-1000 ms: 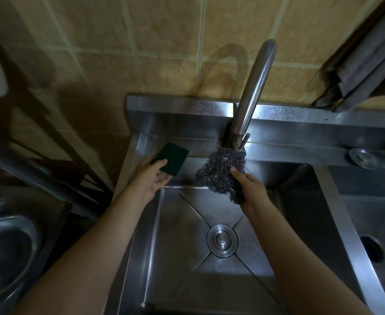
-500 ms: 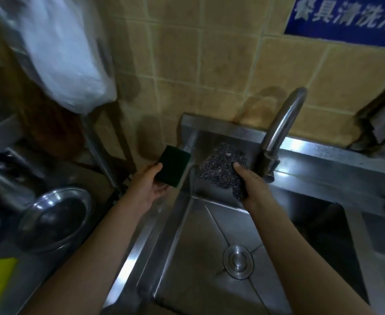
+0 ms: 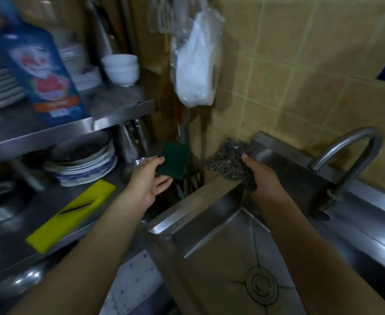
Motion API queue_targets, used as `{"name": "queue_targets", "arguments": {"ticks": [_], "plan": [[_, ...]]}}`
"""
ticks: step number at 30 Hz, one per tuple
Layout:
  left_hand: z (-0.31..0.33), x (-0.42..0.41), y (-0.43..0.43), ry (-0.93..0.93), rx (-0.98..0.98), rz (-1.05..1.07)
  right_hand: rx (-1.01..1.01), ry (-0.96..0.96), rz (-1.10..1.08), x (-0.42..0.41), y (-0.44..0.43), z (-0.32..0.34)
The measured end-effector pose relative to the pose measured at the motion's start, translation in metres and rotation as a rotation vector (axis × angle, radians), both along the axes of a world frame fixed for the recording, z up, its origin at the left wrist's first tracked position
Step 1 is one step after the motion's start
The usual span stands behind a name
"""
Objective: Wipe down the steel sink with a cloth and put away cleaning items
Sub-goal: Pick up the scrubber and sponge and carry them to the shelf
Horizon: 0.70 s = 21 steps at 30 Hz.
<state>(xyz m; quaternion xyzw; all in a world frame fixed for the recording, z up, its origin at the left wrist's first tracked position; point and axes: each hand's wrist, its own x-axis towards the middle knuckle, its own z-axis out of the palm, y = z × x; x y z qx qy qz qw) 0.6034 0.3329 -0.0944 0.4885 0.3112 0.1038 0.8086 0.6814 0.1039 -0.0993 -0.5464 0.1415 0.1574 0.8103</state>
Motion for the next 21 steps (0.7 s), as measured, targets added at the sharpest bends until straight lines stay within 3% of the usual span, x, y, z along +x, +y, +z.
{"name": "queue_targets", "arguments": {"ticks": [10, 14, 21], "plan": [[0.061, -0.096, 0.058, -0.035, 0.060, 0.292, 0.051, -0.065, 0.319, -0.020, 0.094, 0.055], [0.075, -0.120, 0.088, -0.043, 0.107, 0.386, 0.150, -0.052, 0.373, -0.030, 0.128, 0.071], [0.082, -0.148, 0.135, -0.082, 0.090, 0.472, 0.123, -0.037, 0.464, -0.048, 0.192, 0.092]]}}
